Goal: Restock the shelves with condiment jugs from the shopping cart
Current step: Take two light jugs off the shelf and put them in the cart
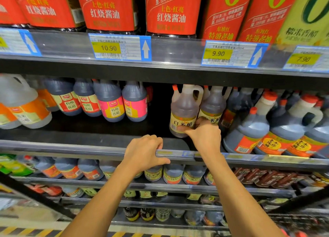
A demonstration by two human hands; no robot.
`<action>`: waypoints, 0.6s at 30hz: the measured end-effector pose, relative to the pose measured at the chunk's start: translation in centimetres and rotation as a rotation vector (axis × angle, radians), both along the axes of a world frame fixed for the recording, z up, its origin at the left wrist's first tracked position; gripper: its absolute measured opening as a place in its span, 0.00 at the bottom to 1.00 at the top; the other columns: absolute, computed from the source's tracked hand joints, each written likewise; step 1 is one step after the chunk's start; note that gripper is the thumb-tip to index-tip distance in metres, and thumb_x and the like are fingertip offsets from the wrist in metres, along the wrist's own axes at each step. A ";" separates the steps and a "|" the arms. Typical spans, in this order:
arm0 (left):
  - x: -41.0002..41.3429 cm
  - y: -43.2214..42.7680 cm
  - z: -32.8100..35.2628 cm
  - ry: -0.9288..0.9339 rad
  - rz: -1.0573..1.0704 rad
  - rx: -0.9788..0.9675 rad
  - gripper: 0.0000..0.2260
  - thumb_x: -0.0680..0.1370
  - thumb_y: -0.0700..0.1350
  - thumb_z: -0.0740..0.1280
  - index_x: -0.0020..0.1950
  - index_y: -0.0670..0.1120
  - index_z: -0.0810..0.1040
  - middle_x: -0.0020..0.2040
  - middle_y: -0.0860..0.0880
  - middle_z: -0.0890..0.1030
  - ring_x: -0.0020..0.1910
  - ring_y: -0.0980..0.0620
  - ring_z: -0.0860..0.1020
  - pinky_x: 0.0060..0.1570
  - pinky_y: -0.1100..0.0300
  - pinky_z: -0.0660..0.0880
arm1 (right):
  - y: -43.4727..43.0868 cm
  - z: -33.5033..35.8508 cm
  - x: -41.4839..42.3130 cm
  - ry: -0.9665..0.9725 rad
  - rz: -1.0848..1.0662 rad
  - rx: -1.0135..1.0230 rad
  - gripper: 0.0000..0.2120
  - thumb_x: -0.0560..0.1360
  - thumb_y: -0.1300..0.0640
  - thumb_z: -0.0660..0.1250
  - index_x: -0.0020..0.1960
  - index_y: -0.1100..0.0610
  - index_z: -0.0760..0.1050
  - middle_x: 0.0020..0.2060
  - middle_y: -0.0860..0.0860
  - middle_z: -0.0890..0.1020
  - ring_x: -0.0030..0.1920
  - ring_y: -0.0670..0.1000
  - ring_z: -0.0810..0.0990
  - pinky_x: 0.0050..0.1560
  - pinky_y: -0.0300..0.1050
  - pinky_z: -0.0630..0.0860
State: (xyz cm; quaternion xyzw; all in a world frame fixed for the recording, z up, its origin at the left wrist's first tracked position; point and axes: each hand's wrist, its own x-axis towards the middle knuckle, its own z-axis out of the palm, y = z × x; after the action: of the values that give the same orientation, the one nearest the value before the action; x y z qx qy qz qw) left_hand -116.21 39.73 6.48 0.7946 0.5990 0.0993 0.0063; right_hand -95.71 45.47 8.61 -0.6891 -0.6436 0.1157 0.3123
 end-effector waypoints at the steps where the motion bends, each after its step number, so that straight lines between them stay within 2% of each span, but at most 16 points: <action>1: 0.0 0.0 0.0 -0.004 0.002 -0.008 0.23 0.69 0.72 0.66 0.43 0.54 0.69 0.41 0.56 0.74 0.44 0.54 0.74 0.39 0.55 0.71 | 0.0 -0.1 0.0 -0.035 -0.019 -0.007 0.33 0.64 0.26 0.72 0.45 0.58 0.79 0.39 0.57 0.85 0.45 0.63 0.83 0.42 0.54 0.81; 4: 0.0 0.0 0.1 -0.002 -0.003 -0.016 0.22 0.69 0.72 0.67 0.43 0.54 0.69 0.41 0.56 0.74 0.45 0.54 0.74 0.39 0.55 0.69 | 0.2 -0.4 0.1 -0.134 -0.054 -0.003 0.35 0.68 0.25 0.67 0.49 0.57 0.82 0.44 0.57 0.86 0.50 0.64 0.83 0.46 0.53 0.79; 11: 0.0 0.2 -0.1 -0.003 -0.017 -0.010 0.22 0.69 0.72 0.66 0.42 0.55 0.68 0.40 0.56 0.73 0.43 0.55 0.73 0.36 0.56 0.65 | 1.3 -1.0 -0.1 -0.241 -0.039 0.052 0.32 0.74 0.30 0.64 0.48 0.60 0.82 0.43 0.59 0.85 0.47 0.63 0.83 0.37 0.46 0.68; 18: 0.0 0.2 0.0 -0.006 -0.022 -0.013 0.22 0.69 0.72 0.66 0.42 0.55 0.68 0.40 0.56 0.73 0.43 0.54 0.73 0.37 0.56 0.68 | 1.4 -1.0 -0.4 -0.303 -0.059 0.017 0.33 0.76 0.29 0.60 0.47 0.59 0.82 0.42 0.58 0.84 0.47 0.62 0.83 0.37 0.45 0.67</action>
State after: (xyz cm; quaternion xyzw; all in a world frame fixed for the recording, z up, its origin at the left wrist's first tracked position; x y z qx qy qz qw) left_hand -116.24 39.94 6.47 0.8009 0.5906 0.0976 0.0142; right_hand -96.13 46.85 7.63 -0.7147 -0.6637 -0.0044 0.2206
